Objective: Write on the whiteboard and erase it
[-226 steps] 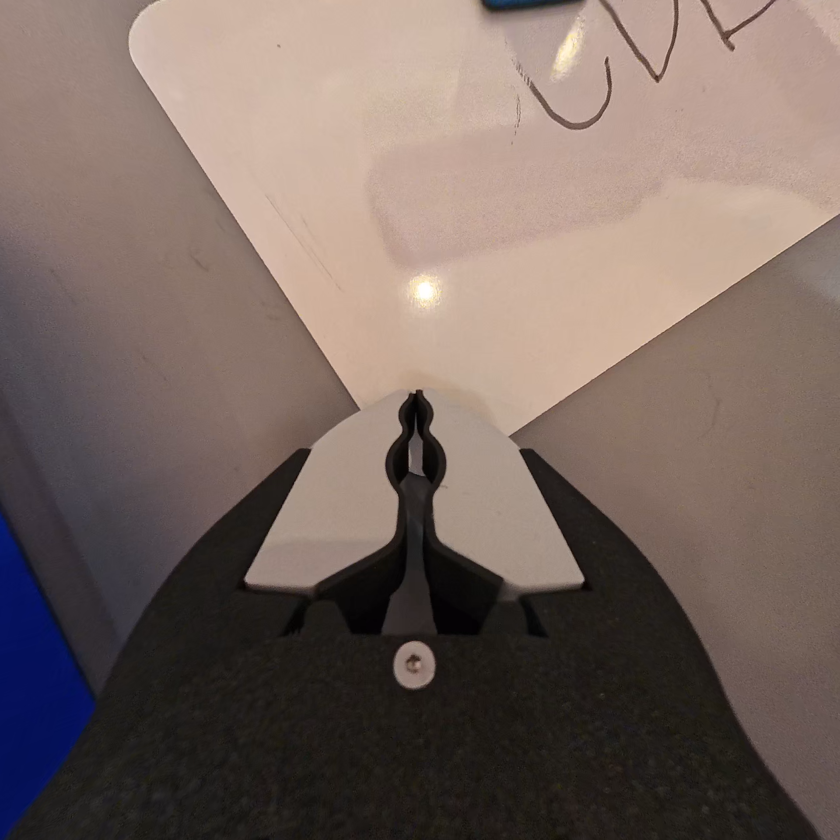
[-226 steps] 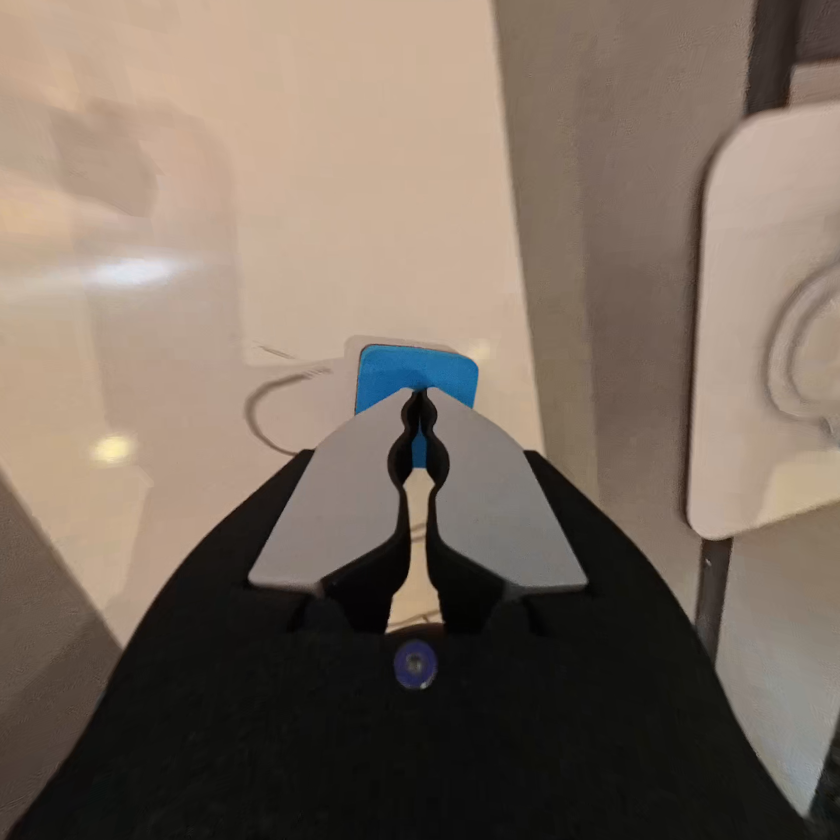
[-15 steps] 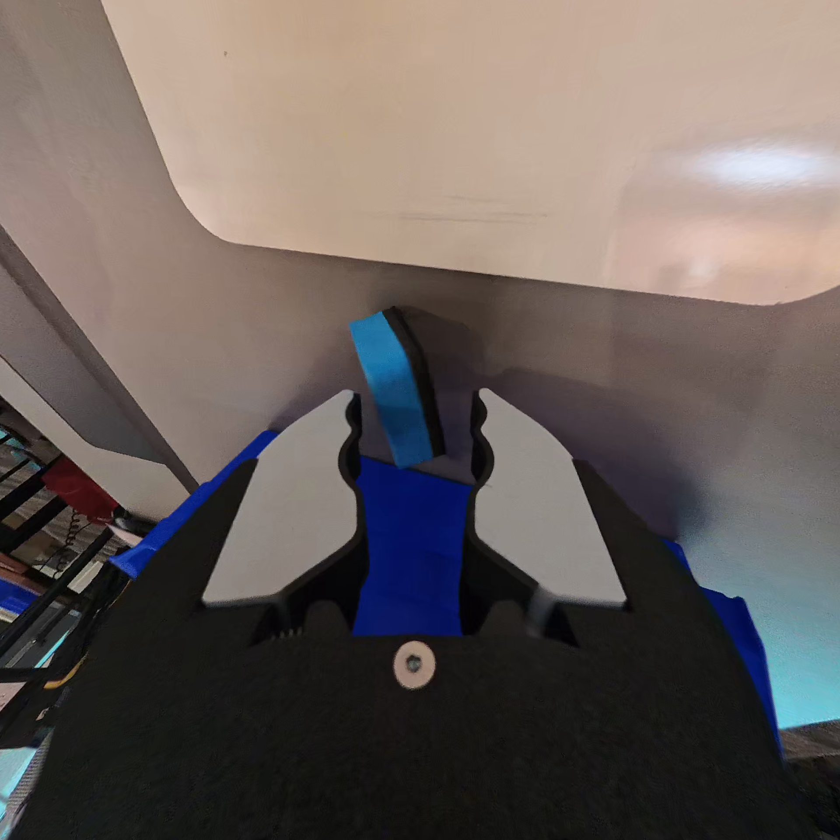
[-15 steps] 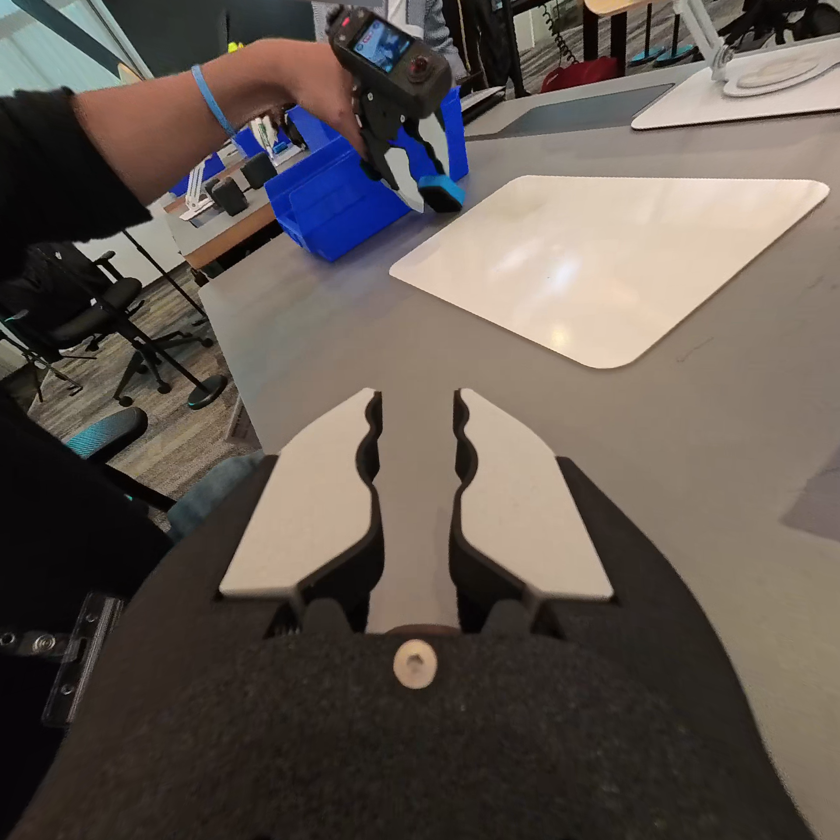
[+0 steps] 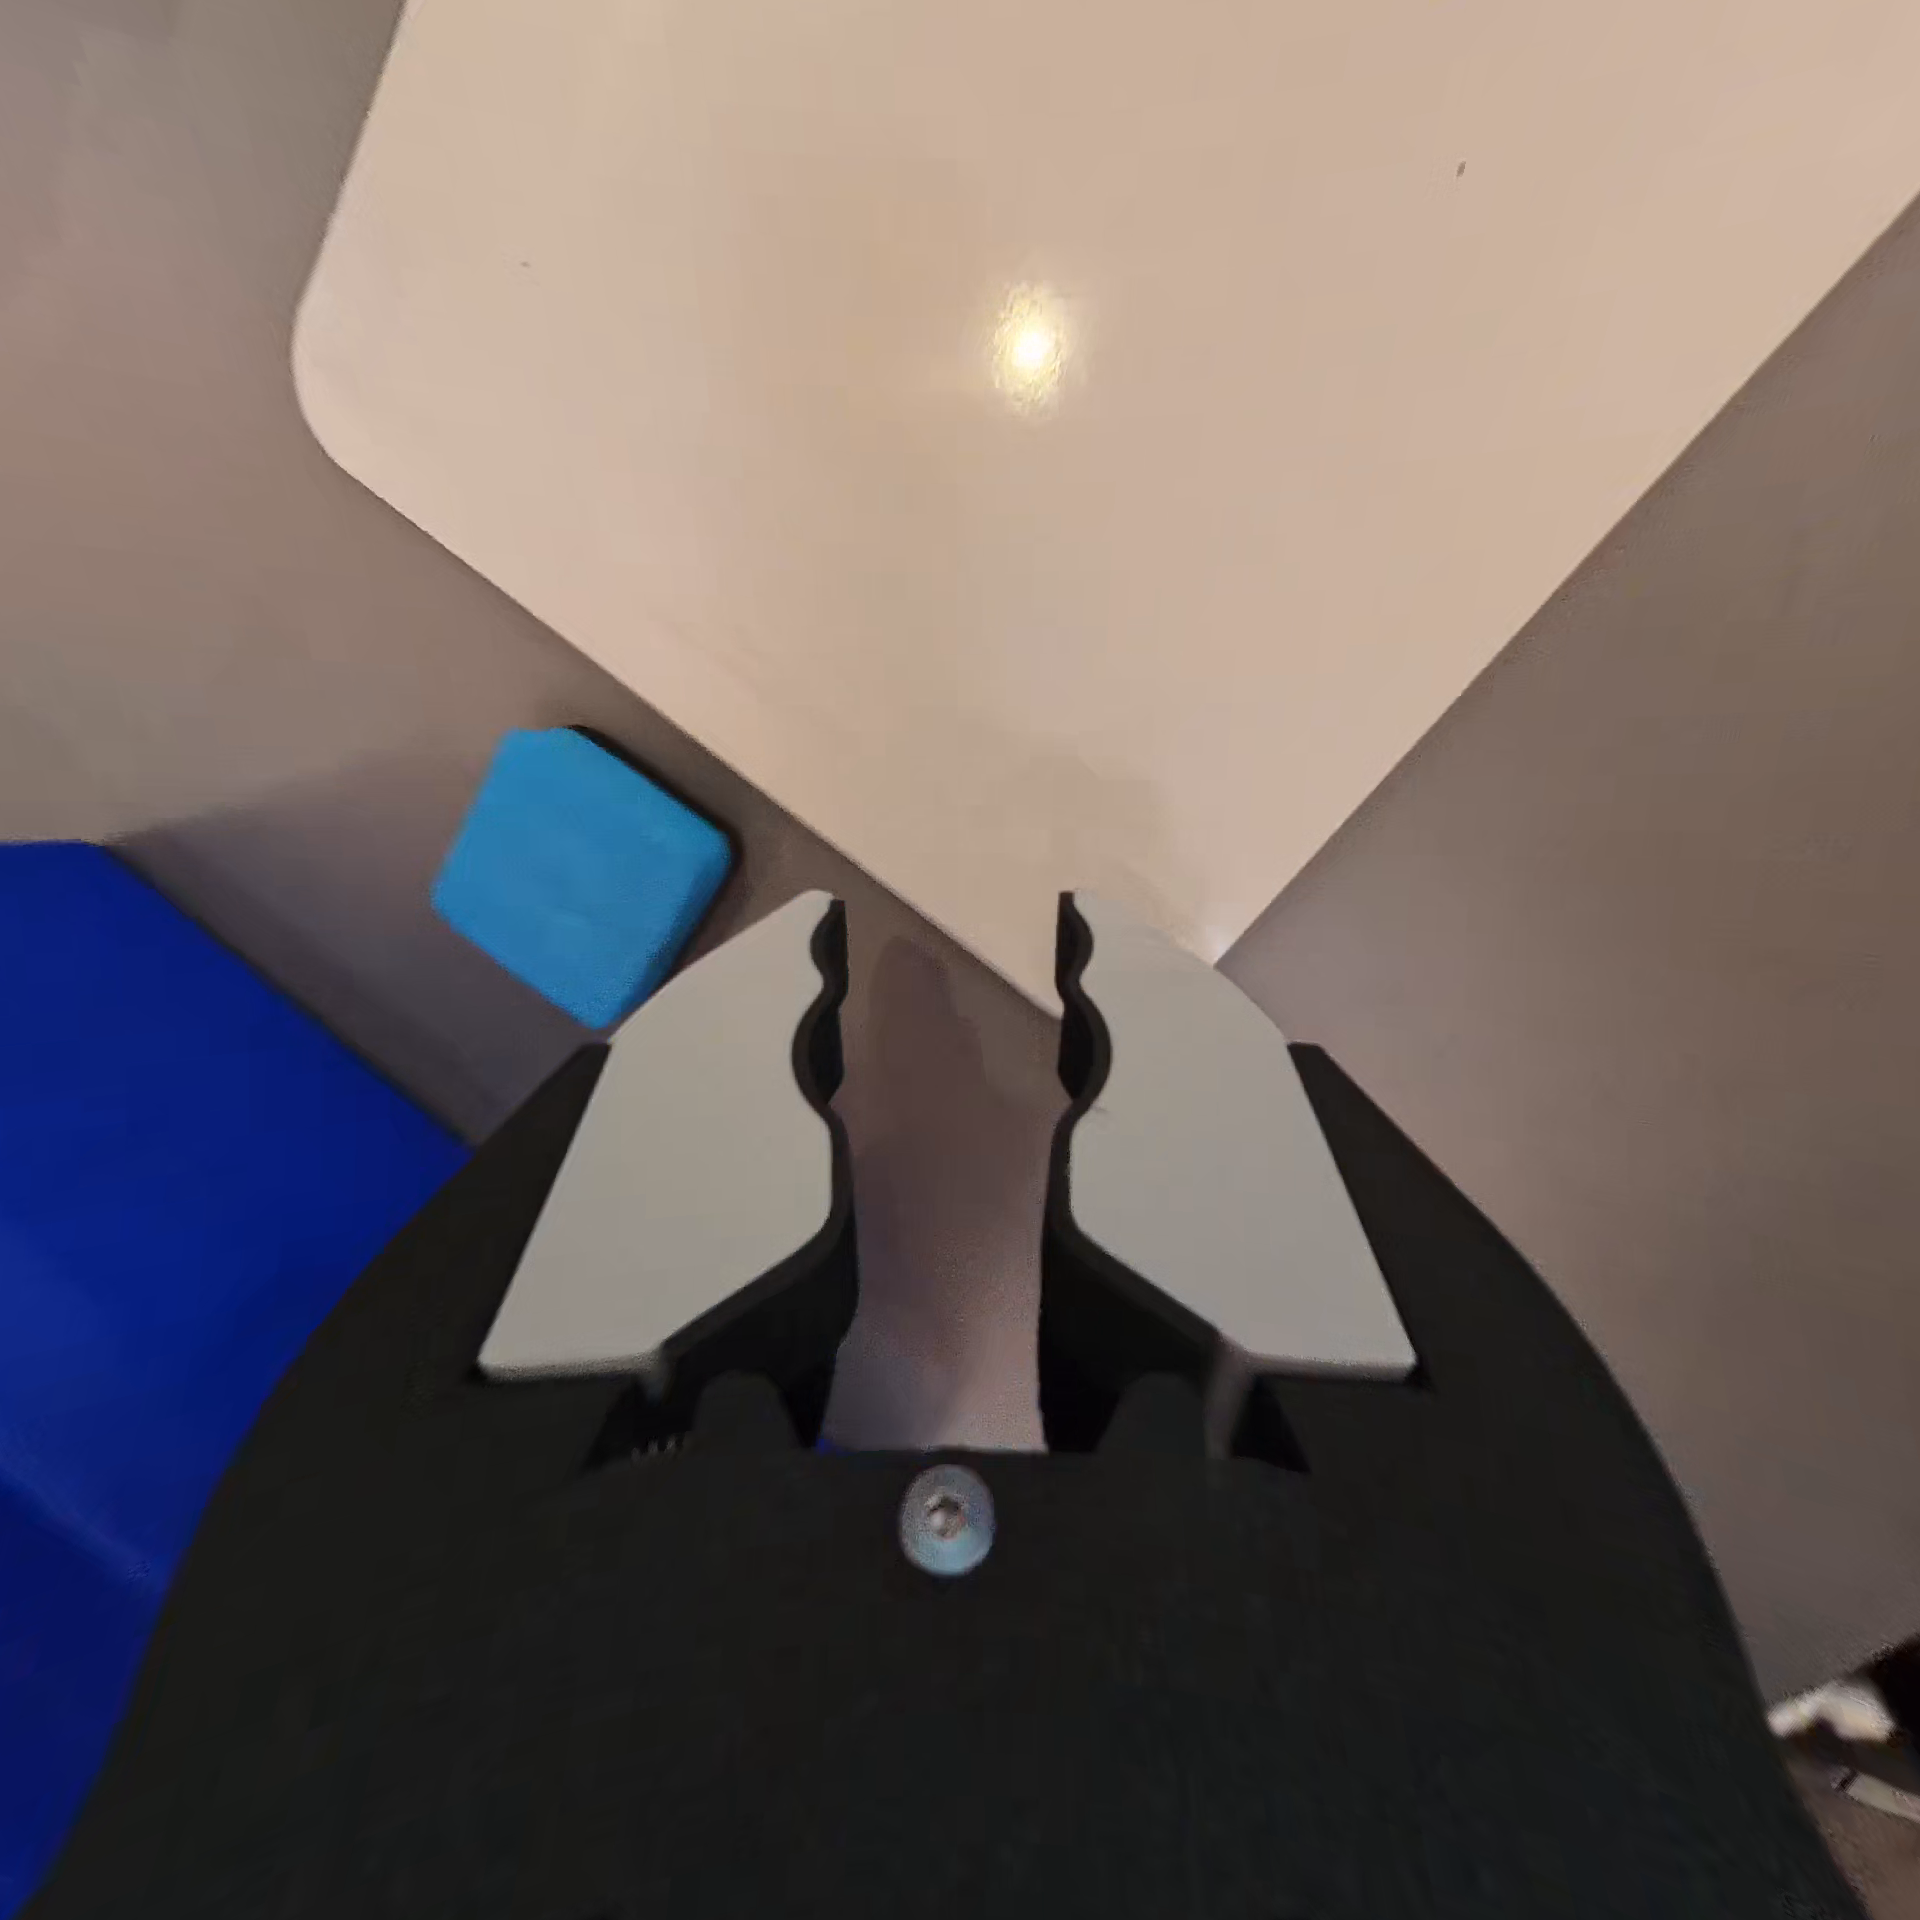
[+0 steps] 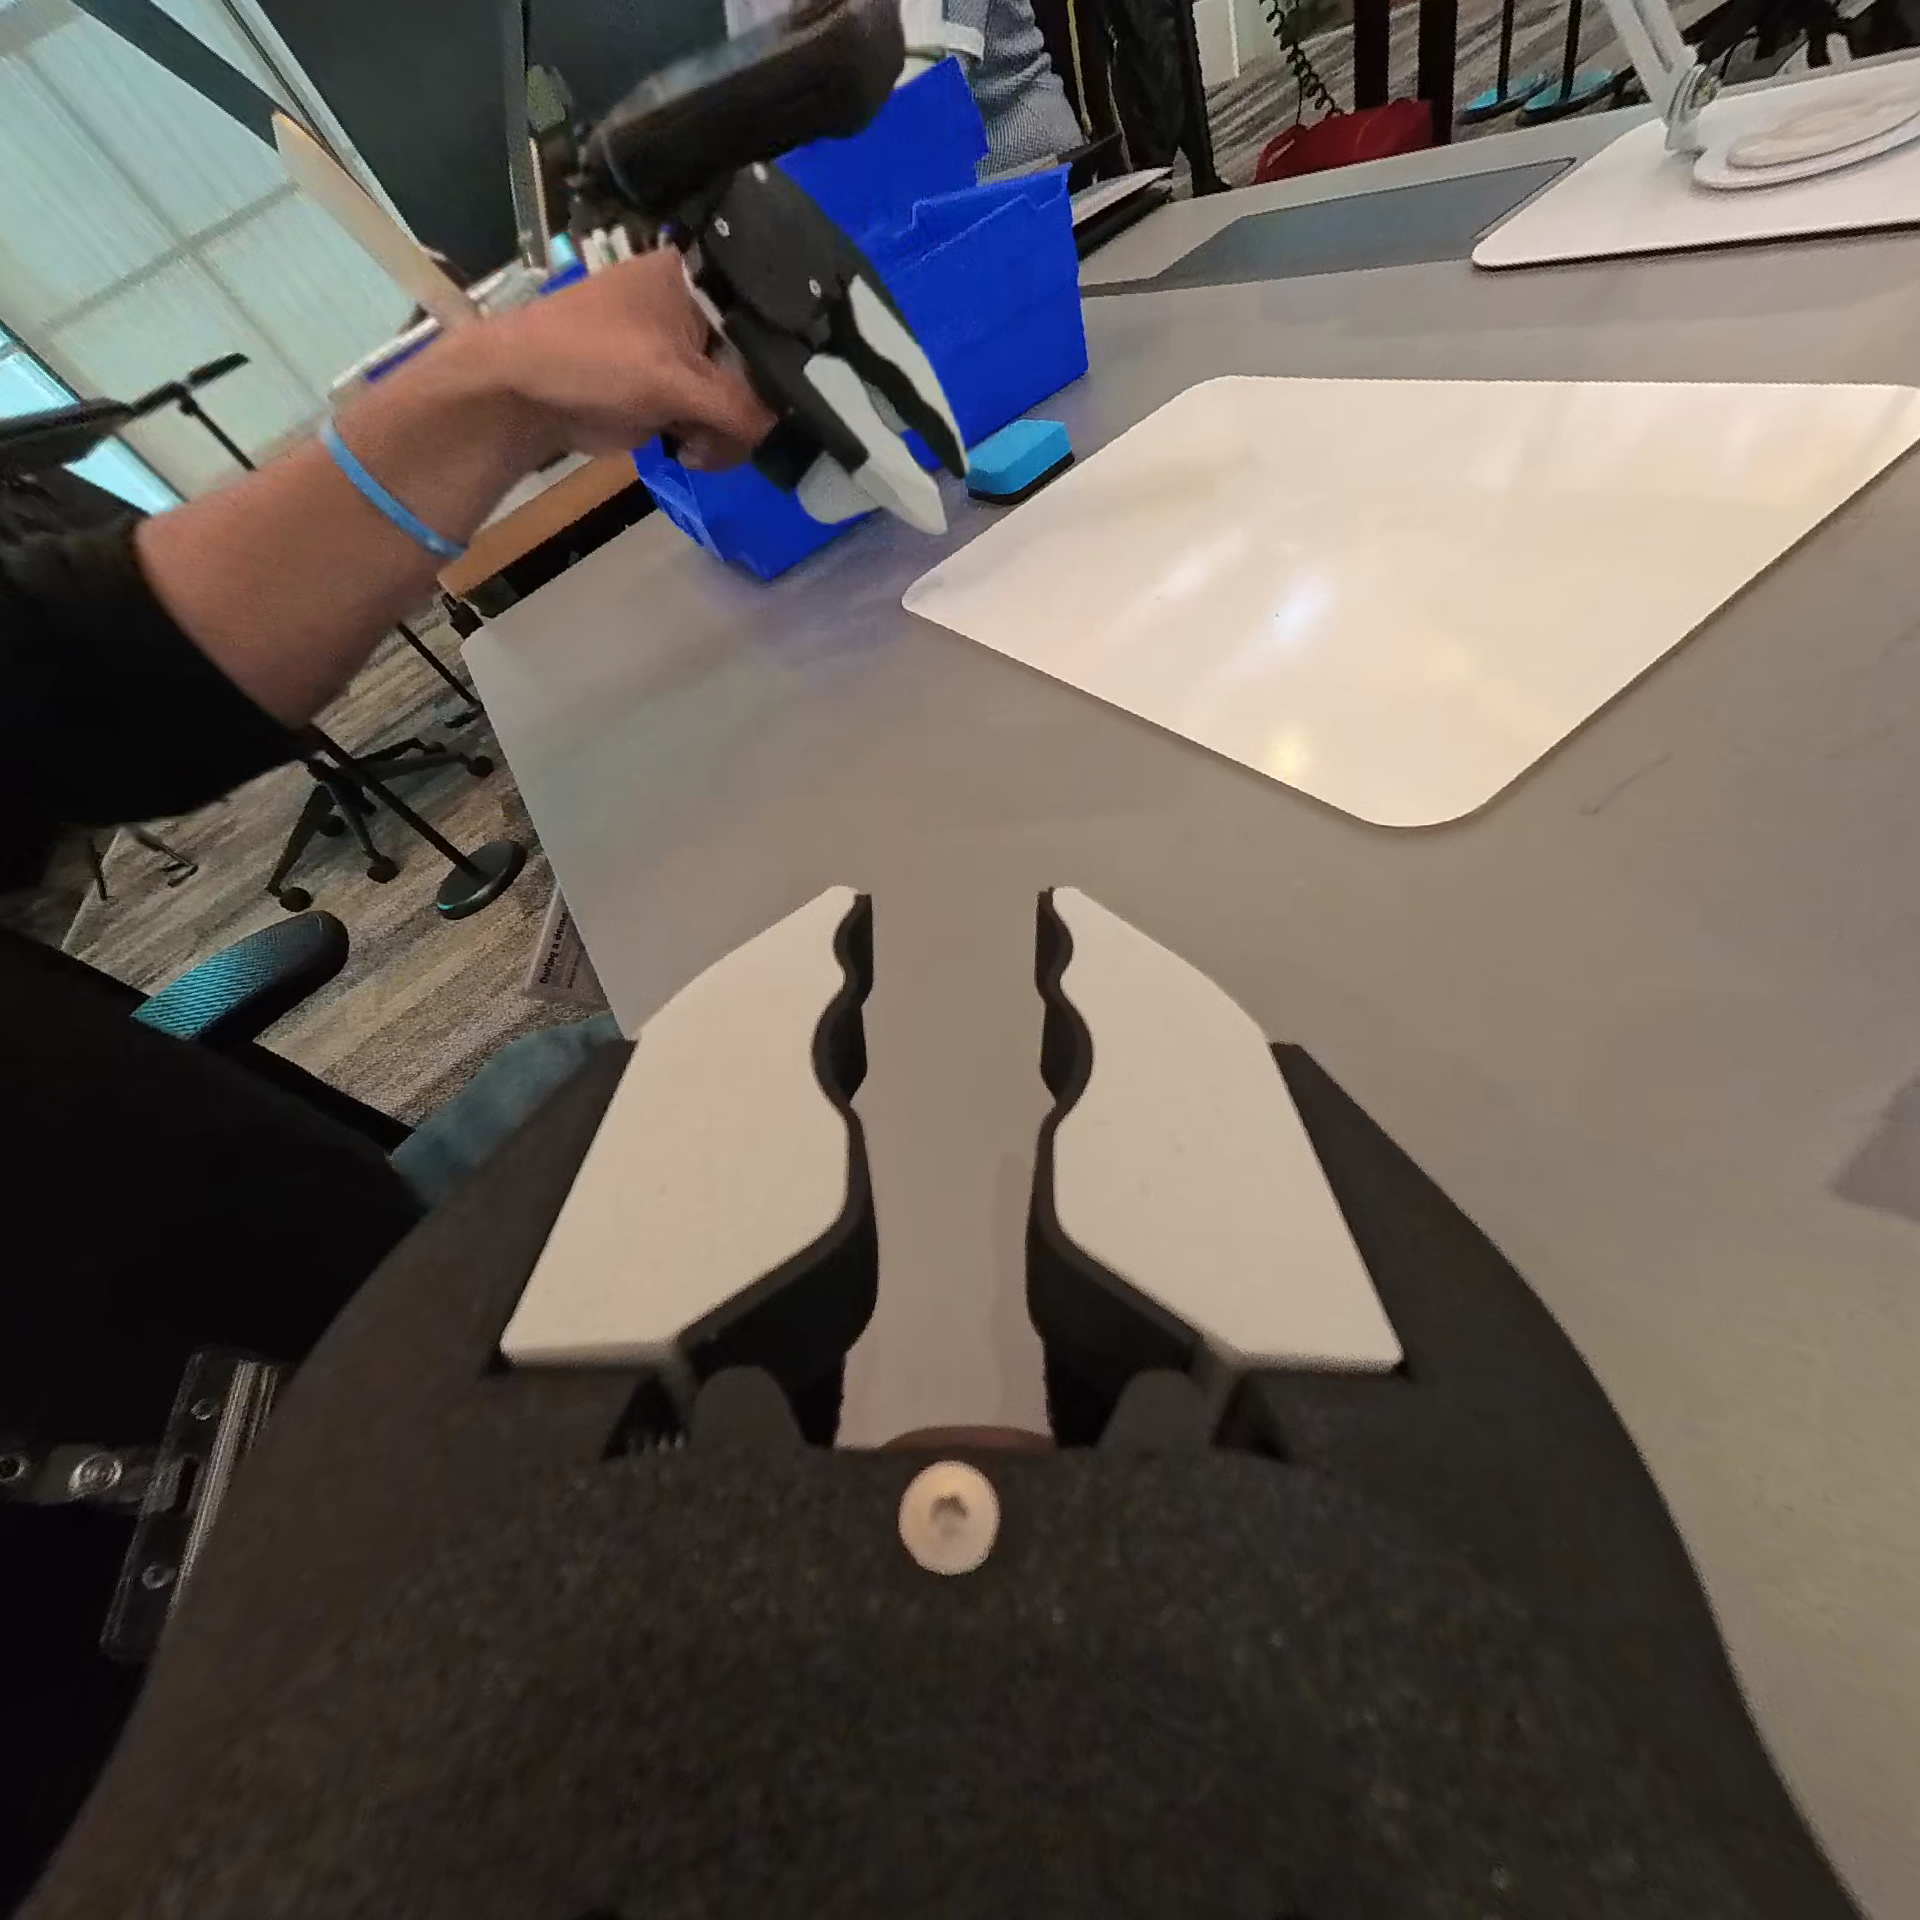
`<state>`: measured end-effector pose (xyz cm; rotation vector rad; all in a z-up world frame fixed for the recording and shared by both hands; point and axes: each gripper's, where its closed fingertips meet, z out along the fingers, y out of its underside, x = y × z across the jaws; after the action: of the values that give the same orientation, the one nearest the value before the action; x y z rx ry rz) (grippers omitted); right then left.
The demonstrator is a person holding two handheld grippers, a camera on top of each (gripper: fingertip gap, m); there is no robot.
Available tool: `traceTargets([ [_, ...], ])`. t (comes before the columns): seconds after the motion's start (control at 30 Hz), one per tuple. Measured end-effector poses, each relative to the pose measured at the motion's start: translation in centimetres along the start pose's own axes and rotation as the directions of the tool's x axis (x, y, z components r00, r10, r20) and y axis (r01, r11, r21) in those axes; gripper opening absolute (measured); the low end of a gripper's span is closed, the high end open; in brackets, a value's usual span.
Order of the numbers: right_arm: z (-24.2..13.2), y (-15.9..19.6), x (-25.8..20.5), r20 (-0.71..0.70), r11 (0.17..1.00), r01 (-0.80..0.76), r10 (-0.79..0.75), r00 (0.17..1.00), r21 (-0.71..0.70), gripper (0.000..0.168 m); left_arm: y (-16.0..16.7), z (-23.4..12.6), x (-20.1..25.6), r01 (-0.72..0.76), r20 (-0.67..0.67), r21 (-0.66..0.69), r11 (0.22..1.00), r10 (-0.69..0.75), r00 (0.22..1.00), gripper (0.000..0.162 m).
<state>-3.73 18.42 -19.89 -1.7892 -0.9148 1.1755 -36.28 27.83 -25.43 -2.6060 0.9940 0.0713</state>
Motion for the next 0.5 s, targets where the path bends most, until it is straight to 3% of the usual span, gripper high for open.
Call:
traceTargets([
  [0.13,0.2,0.1,-0.1,0.007,1.0,-0.003,0.003,1.0,-0.001,0.03,0.5,2.2,1.4,0.155,-0.035,0.098,0.983,-0.152,0.988,0.039],
  [0.33,0.4,0.3,-0.3,0.014,1.0,-0.005,0.005,1.0,-0.01,0.03,-1.1,2.3,4.1,0.262,-0.17,0.262,0.929,-0.223,0.96,0.0],
  [0.5,0.5,0.3,-0.2,0.011,1.0,-0.009,0.009,1.0,-0.013,0.03,-2.0,2.3,4.4,0.355,-0.193,0.3,0.885,-0.308,0.932,0.004],
])
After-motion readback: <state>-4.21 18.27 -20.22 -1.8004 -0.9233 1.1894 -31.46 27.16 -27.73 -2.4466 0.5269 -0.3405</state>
